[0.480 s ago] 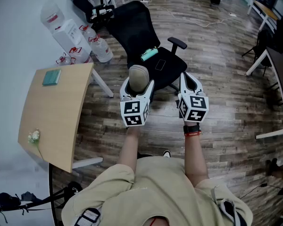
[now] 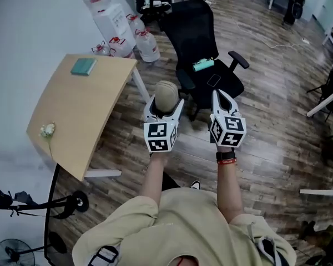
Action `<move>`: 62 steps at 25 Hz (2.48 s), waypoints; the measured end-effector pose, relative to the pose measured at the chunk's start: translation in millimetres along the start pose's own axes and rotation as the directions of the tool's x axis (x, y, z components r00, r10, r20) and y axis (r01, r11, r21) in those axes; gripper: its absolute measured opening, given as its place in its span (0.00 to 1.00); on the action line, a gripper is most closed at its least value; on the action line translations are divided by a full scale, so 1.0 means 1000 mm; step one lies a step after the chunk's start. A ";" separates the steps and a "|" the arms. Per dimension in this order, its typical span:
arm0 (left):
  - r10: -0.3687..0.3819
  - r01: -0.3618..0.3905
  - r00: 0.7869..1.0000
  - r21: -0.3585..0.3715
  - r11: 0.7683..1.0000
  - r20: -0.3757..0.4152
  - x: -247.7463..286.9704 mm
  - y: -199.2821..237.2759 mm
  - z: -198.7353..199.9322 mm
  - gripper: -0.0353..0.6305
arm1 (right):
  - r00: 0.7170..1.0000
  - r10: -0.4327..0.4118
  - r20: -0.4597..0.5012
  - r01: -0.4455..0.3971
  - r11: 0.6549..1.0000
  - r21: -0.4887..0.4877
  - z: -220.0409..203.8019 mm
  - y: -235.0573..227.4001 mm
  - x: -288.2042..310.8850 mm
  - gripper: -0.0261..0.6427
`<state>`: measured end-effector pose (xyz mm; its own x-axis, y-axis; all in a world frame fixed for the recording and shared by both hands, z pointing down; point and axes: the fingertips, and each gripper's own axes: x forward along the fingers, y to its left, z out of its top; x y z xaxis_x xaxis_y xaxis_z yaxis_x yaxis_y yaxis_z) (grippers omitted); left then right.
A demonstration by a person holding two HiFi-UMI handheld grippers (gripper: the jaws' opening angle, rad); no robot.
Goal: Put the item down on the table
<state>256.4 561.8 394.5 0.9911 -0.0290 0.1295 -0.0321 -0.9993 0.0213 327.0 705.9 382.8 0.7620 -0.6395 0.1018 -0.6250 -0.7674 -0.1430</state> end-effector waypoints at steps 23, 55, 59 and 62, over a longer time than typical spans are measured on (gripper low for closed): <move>0.493 -0.493 0.870 -0.025 0.870 0.007 -0.123 0.371 0.014 0.61 | 0.868 0.468 -0.166 -0.484 0.872 -0.075 -0.027 0.380 0.201 0.04; 0.828 -0.825 0.560 -0.099 0.556 -0.023 -0.318 0.669 -0.028 0.61 | 0.527 0.796 -0.297 -0.841 0.539 -0.046 -0.102 0.778 0.287 0.04; 0.859 -0.857 0.511 -0.091 0.507 -0.030 -0.324 0.717 -0.031 0.61 | 0.474 0.830 -0.295 -0.873 0.486 -0.036 -0.104 0.828 0.319 0.04; 0.873 -0.871 0.487 -0.081 0.484 -0.026 -0.330 0.754 -0.031 0.61 | 0.434 0.849 -0.302 -0.894 0.447 -0.026 -0.107 0.862 0.339 0.04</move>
<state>-98.7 -181.0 398.5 0.4513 -0.8858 0.1079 -0.8897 -0.4560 -0.0222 27.8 -177.3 399.7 -0.2514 -0.9426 0.2195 -0.9652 0.2272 -0.1299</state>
